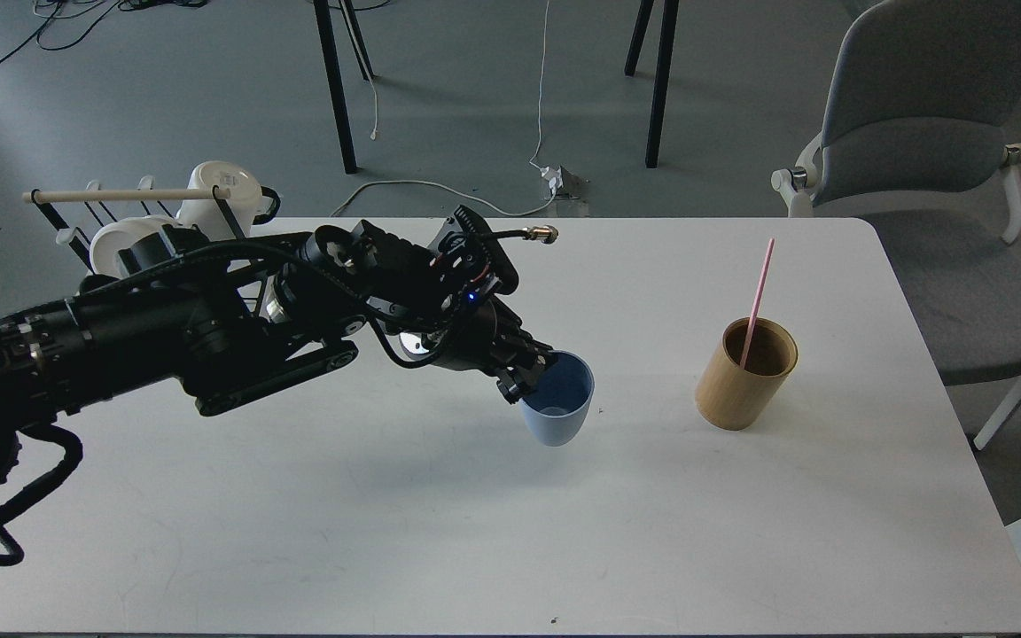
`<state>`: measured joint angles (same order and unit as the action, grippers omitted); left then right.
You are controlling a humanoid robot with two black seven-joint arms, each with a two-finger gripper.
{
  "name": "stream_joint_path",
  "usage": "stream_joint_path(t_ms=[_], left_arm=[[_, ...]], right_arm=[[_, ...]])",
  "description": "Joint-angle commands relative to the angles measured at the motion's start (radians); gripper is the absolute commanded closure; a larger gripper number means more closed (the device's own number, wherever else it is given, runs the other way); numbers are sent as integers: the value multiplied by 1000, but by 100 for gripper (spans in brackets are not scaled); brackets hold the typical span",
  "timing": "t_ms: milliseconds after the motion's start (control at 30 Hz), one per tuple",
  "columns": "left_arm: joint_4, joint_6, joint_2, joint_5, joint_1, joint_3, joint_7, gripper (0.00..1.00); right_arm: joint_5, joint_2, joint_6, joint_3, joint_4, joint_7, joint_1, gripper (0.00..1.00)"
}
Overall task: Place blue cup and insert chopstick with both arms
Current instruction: 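Carry the blue cup with the left gripper and set it beside the tan cup, then release the blue cup and withdraw the left arm to rest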
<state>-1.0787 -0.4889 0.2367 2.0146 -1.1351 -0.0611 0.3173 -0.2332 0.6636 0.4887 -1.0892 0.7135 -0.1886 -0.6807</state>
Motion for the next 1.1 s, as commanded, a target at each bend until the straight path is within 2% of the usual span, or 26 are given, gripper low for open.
stream_joint_path(t_ms=[0,267,600,833,933,1067], left_arm=[[89,0,-53,21,24,0,-1,96],[154,0,-60,19,37,0,-1,94],[157,0,-59,15,83,-2,2,88],[140,0,-42,-31,81,-101,2,65],[123,0,-24,-77,77,-128,5,50],[65,0,32,-132,71,-129,11,40]], right_arm=[[0,2,0,0,1,0,0,1],[2,13,0,2,0,1,1,1],[0,20,0,3,1,5,1,1],[0,24,0,3,1,6,12,1],[2,27,0,3,1,6,16,1],[2,37,0,3,3,6,16,1]])
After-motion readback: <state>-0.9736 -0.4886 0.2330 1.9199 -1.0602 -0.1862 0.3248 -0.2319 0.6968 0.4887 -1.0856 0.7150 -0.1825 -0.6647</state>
